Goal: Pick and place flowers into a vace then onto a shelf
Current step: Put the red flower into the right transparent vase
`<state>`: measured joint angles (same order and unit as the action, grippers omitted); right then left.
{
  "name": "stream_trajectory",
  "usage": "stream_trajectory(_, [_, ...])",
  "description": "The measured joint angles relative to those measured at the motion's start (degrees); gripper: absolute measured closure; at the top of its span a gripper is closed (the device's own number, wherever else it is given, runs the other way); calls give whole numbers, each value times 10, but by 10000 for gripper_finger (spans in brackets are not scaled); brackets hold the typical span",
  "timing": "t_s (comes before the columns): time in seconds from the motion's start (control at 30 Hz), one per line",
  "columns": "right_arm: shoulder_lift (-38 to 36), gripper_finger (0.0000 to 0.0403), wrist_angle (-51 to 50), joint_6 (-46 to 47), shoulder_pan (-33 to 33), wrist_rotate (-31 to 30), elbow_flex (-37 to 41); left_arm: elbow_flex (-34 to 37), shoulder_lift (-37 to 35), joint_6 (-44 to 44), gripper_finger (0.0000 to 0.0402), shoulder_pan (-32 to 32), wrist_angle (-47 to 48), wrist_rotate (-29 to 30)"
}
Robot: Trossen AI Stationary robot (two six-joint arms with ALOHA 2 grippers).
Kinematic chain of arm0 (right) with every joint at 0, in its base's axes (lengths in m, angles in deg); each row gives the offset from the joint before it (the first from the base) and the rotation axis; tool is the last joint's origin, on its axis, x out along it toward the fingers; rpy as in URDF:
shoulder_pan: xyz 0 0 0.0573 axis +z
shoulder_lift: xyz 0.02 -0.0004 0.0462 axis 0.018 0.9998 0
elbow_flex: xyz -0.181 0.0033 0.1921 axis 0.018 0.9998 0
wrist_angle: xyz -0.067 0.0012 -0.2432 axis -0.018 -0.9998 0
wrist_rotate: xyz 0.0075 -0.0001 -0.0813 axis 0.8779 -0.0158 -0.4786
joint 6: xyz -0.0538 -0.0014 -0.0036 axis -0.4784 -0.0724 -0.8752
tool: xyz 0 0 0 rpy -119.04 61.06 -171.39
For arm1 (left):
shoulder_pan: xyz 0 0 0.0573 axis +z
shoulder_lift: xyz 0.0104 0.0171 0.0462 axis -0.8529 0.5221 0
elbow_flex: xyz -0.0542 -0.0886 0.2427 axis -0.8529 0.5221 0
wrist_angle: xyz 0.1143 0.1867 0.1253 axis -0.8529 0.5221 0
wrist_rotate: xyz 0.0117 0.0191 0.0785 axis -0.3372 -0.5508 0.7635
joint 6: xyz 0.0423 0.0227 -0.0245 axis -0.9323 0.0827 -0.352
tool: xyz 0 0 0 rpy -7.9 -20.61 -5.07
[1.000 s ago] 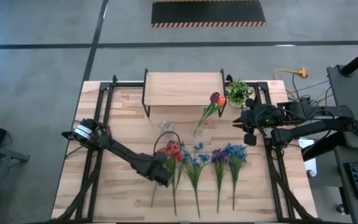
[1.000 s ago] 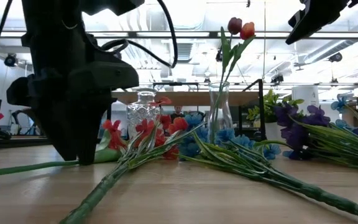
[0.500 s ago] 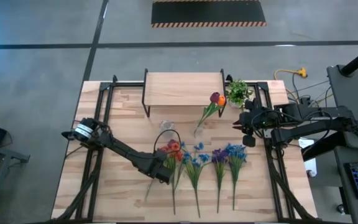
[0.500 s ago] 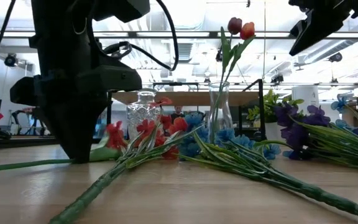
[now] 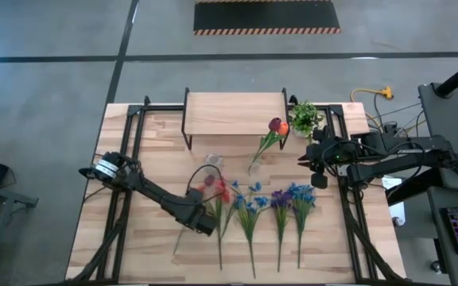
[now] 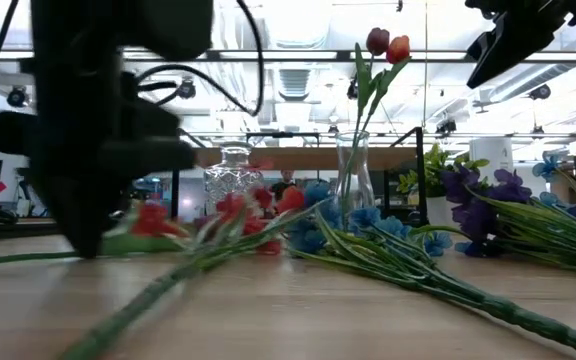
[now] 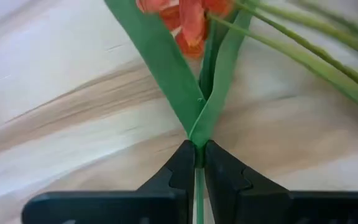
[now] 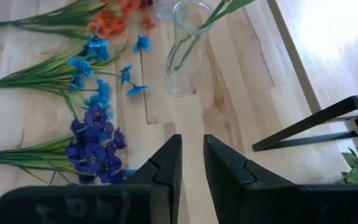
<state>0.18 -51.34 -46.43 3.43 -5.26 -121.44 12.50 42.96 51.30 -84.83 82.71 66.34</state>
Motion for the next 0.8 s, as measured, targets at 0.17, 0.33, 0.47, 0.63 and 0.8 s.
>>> stream_trajectory(0.17, [0,346,0,3,0,1,0,9,-2,56,389,-19,54,-48])
stream_trajectory(0.33, [0,346,0,4,0,1,0,42,-24,127,389,-46,65,-102])
stream_trajectory(0.47, [0,346,-1,4,0,10,0,57,-44,176,389,-72,118,-127])
stream_trajectory(0.63, [0,346,0,4,0,10,0,77,-90,207,389,-91,92,-86])
stream_trajectory(0.8, [0,346,1,4,0,10,-1,101,-130,205,389,-91,41,-39])
